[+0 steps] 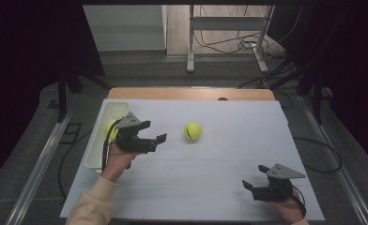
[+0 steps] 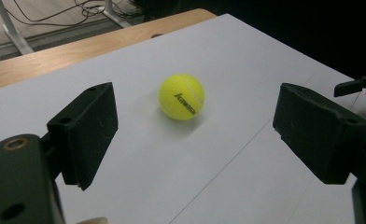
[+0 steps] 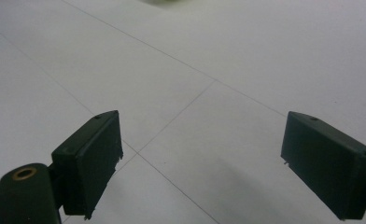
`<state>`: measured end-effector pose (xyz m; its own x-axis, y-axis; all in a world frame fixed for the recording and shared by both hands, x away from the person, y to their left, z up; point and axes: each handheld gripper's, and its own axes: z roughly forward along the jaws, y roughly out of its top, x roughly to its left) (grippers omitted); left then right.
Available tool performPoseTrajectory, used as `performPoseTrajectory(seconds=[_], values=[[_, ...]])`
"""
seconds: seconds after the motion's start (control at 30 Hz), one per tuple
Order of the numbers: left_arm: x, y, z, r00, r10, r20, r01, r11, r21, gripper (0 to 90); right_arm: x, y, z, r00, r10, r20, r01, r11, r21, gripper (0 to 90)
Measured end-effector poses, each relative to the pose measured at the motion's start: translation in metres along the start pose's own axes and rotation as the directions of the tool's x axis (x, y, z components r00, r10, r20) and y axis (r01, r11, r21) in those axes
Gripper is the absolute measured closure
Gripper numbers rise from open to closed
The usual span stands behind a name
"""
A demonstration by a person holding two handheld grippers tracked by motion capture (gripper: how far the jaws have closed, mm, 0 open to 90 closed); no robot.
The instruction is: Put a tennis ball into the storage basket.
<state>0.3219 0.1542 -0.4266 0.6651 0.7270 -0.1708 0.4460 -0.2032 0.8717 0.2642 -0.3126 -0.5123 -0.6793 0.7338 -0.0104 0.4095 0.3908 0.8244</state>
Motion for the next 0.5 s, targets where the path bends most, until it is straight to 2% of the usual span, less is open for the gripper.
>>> performPoseTrajectory(seconds=[0.5], values=[[-0.006,0.005,0.031,0.9999,0.001,0.014,-0.001,0.9984,0.056,14.7,0.0,0.001,0.0,1.0,-0.003,-0.008,0.003,1.0,-0.011,13.0]])
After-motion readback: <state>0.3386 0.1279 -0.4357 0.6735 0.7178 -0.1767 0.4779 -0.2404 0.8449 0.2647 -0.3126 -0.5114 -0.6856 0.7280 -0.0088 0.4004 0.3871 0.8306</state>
